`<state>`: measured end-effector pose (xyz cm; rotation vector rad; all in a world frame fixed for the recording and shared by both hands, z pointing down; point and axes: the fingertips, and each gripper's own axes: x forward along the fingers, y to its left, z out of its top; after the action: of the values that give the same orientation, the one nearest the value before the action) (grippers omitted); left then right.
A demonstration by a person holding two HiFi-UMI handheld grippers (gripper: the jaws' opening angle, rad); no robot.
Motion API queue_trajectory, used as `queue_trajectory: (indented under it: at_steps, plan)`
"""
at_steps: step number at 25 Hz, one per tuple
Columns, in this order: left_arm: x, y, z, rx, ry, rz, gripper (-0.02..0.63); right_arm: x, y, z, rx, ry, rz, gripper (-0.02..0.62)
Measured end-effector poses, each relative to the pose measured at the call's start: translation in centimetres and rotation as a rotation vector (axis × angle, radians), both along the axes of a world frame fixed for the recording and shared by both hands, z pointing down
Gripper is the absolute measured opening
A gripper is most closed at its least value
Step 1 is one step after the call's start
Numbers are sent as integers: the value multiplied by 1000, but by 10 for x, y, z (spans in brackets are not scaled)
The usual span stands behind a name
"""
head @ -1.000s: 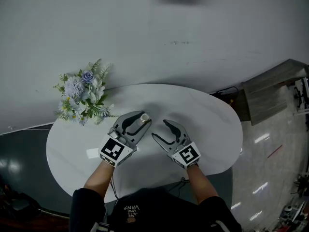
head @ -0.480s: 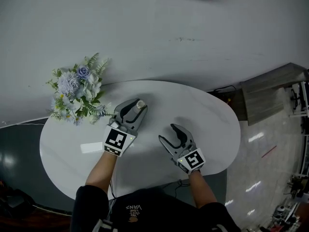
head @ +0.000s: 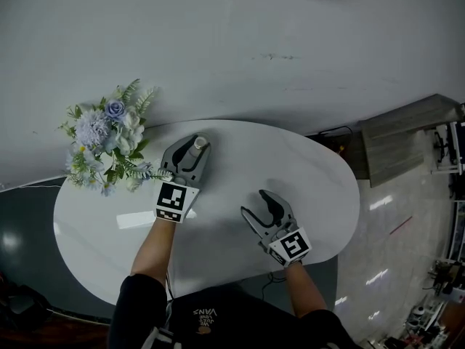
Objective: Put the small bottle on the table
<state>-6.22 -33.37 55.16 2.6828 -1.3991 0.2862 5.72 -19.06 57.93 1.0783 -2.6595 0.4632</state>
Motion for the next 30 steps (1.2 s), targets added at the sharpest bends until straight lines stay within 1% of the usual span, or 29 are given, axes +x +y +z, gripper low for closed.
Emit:
queue_trajectory:
  at_steps: [5, 12, 13, 14, 15, 18, 21, 24, 27, 30]
  plan:
    - [-7, -9, 9, 2, -7, -32, 147, 2, 1, 3, 0, 12, 3, 247]
    - [-9, -11, 17, 3, -17, -33, 147, 0, 3, 1, 17, 10, 15, 242]
    - [-9, -11, 18, 4, -18, -33, 147, 0, 4, 0, 21, 11, 16, 225]
    - [-9, -11, 18, 5, -17, -32, 147, -1, 4, 0, 26, 11, 18, 173]
    - [-9, -12, 17, 7, -15, -30, 147, -1, 5, -1, 29, 11, 20, 149]
    - [-10, -11, 21, 3, -11, -26, 147, -2, 5, -3, 39, 9, 19, 113]
    - [-15, -5, 51, -42, -17, -27, 147, -2, 5, -4, 45, 10, 22, 86]
    - [-13, -7, 39, -13, -19, -25, 147, -1, 6, -5, 48, 15, 26, 67]
    - [-13, -7, 39, -8, -22, -27, 147, 1, 7, -5, 48, 17, 31, 58]
    - [-9, -11, 20, 35, -21, -24, 147, 2, 9, -6, 48, 18, 37, 54]
